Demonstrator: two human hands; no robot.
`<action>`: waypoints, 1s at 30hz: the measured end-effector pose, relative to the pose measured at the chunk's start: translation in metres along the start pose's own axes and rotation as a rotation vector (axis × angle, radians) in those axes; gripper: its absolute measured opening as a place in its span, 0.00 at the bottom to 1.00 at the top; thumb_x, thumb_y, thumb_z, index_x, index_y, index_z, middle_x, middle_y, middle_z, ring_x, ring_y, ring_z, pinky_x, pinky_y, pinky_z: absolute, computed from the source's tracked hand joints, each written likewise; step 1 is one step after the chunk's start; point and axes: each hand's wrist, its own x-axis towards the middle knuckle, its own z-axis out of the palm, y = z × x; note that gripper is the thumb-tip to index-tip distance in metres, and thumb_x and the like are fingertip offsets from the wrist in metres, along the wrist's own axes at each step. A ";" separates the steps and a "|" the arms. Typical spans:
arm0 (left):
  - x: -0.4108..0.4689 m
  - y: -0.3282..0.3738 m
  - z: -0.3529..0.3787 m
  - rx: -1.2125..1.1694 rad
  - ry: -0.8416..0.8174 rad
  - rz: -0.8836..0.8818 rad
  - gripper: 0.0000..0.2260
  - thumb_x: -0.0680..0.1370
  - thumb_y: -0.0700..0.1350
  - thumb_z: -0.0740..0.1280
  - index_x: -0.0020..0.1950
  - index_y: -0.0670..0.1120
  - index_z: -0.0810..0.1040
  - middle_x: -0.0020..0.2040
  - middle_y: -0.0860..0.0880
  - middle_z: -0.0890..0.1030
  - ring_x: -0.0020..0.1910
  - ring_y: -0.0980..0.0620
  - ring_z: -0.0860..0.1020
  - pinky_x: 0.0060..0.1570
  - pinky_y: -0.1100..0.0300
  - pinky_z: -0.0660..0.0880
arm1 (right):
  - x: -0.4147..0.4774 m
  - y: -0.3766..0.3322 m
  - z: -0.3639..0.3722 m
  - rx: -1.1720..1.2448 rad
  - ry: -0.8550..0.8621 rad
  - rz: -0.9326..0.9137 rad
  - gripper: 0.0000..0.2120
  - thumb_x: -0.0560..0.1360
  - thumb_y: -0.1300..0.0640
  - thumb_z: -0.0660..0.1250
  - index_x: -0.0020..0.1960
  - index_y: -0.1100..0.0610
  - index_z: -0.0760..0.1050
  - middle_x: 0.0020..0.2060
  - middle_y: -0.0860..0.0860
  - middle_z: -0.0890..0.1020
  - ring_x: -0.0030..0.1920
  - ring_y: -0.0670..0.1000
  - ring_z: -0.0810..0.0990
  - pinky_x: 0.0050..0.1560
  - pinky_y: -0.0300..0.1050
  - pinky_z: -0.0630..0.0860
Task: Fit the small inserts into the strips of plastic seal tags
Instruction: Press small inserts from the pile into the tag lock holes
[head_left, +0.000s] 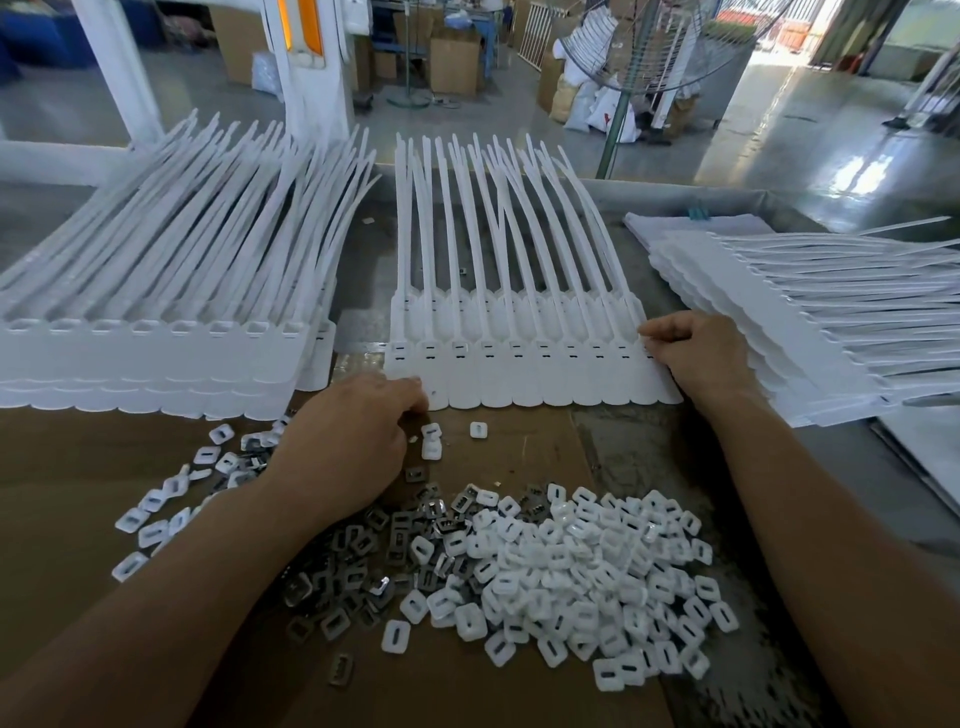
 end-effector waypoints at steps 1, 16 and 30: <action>-0.001 0.000 0.000 -0.002 0.001 -0.002 0.15 0.73 0.37 0.59 0.54 0.51 0.77 0.53 0.49 0.78 0.50 0.52 0.73 0.43 0.63 0.63 | 0.002 -0.001 -0.001 -0.009 -0.002 0.016 0.09 0.71 0.65 0.68 0.49 0.56 0.80 0.43 0.49 0.80 0.46 0.47 0.77 0.52 0.41 0.71; -0.002 -0.001 0.001 -0.050 0.003 -0.026 0.17 0.73 0.35 0.59 0.57 0.50 0.76 0.57 0.49 0.78 0.54 0.51 0.73 0.48 0.62 0.65 | -0.004 -0.003 -0.006 -0.043 0.032 0.068 0.08 0.72 0.60 0.70 0.50 0.57 0.77 0.43 0.48 0.77 0.45 0.47 0.74 0.47 0.40 0.67; 0.003 -0.007 0.000 -0.179 0.188 -0.229 0.18 0.74 0.46 0.68 0.63 0.48 0.72 0.54 0.47 0.80 0.51 0.49 0.76 0.48 0.61 0.65 | -0.022 -0.004 -0.032 -0.159 -0.301 0.128 0.17 0.63 0.63 0.76 0.51 0.59 0.78 0.39 0.49 0.81 0.44 0.51 0.79 0.50 0.48 0.73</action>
